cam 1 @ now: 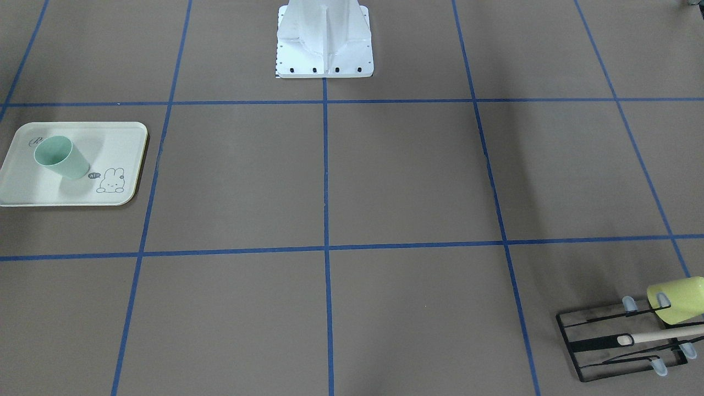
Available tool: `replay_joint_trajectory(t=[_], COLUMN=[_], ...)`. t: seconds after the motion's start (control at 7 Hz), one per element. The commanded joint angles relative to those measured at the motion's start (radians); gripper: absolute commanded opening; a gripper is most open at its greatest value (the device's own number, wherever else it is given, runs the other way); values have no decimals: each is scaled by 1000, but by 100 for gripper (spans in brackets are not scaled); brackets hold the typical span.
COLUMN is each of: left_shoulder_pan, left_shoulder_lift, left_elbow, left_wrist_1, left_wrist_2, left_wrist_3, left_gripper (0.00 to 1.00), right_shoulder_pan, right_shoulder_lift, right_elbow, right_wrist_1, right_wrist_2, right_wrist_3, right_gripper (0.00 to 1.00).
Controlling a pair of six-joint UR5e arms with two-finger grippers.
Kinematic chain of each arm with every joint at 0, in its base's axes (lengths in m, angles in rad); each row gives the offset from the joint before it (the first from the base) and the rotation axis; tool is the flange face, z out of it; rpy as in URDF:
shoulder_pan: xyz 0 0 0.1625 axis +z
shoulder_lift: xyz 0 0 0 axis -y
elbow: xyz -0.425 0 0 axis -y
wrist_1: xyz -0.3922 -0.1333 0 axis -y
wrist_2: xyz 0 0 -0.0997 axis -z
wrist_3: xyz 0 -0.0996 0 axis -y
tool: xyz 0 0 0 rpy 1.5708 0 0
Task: Left arm grabs green cup and hands to right arm on tray
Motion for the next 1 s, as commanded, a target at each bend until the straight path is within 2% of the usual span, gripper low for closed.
replay_joint_trajectory(t=[0.0, 0.86], left_shoulder_pan=[10, 43], left_shoulder_lift=[4, 8], left_elbow=[-4, -28], left_wrist_1=[1, -6], left_wrist_2=[1, -8], left_wrist_3=[-4, -81], left_gripper=[100, 100], right_shoulder_pan=[1, 1], right_shoulder_lift=[-2, 12], right_elbow=[1, 13], right_wrist_1=[2, 3], right_wrist_2=[4, 8], right_wrist_3=[2, 6], right_gripper=[99, 99])
